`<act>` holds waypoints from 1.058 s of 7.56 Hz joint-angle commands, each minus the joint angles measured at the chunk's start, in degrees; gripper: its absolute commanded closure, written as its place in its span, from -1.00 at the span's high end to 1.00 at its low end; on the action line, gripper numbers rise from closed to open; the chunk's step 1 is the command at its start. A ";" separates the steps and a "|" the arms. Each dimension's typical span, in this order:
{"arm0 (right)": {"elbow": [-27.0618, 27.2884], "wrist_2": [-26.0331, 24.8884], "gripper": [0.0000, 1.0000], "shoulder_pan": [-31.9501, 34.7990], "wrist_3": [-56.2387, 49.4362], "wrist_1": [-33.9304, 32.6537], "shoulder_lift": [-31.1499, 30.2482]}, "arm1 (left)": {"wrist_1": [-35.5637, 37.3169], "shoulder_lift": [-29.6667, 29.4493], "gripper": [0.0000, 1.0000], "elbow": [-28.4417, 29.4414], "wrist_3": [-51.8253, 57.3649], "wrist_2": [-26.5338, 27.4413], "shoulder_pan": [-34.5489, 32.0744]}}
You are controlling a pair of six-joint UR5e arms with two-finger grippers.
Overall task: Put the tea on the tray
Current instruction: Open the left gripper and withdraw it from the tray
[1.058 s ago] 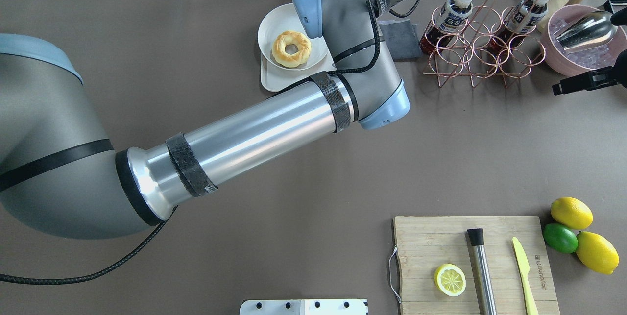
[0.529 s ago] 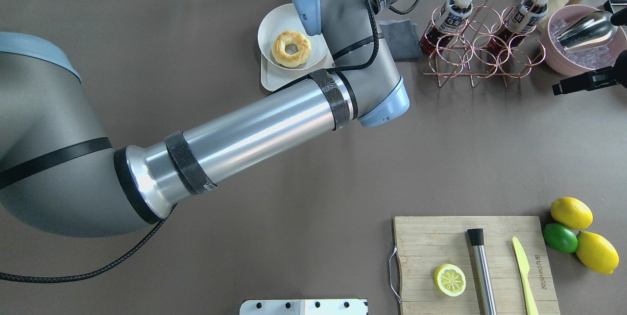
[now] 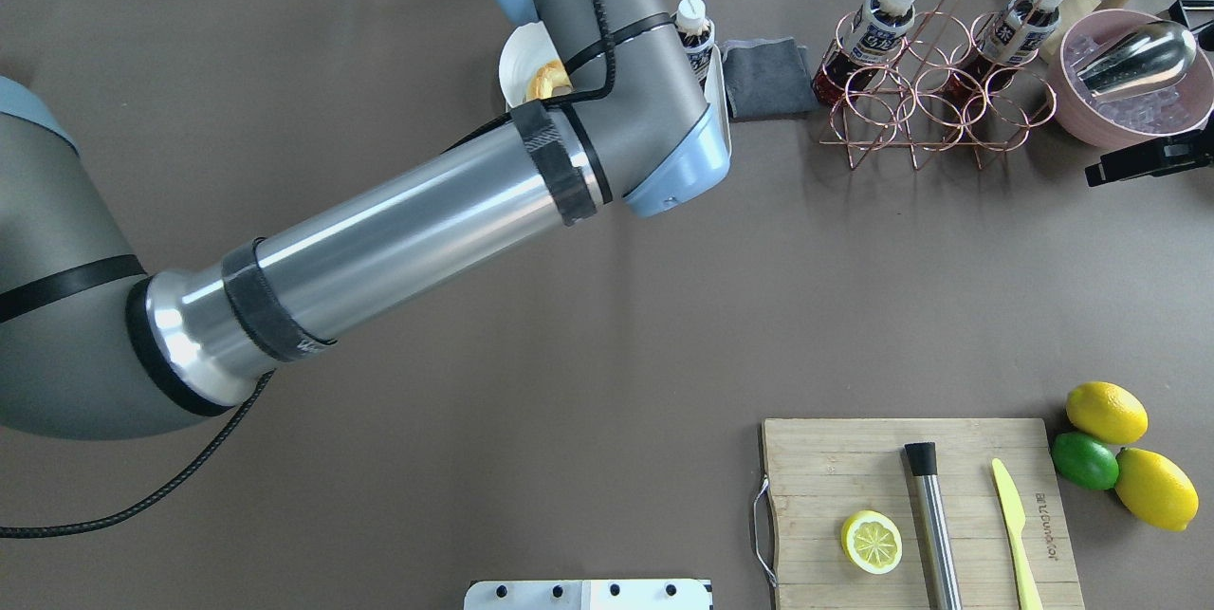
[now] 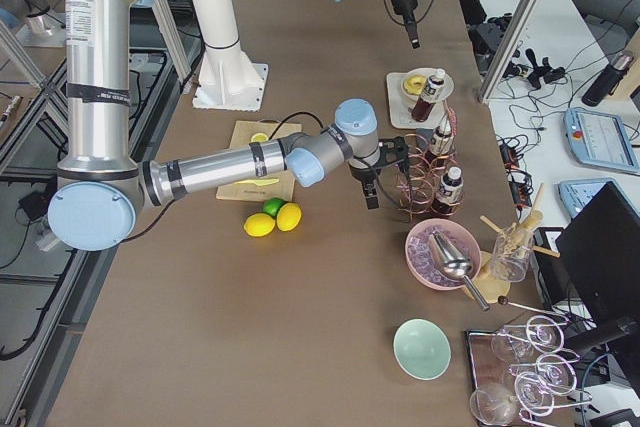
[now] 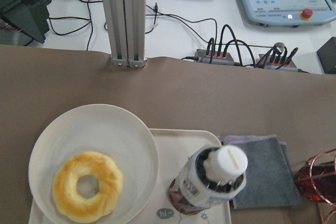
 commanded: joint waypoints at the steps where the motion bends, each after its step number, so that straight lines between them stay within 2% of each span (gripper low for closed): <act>1: 0.02 1.47 1.00 7.48 -15.03 -16.23 -0.19 | 1.37 24.05 0.94 -18.93 12.89 -11.44 -5.56; 2: -0.41 0.68 1.00 9.94 -23.19 -20.73 -0.89 | 1.54 31.81 0.94 -24.65 19.40 -11.84 -8.11; 4: -0.41 -6.84 1.00 10.76 -32.11 -29.88 -2.55 | 1.72 46.84 0.94 -25.50 34.07 -14.65 -13.73; 6: -0.50 -7.06 1.00 10.76 -31.63 -30.01 -3.10 | 3.21 56.20 0.95 -20.60 43.26 -23.83 -22.33; 8: -4.09 -3.13 1.00 10.76 -31.45 -29.57 -2.40 | 1.20 63.24 0.95 -20.84 52.01 -26.87 -30.86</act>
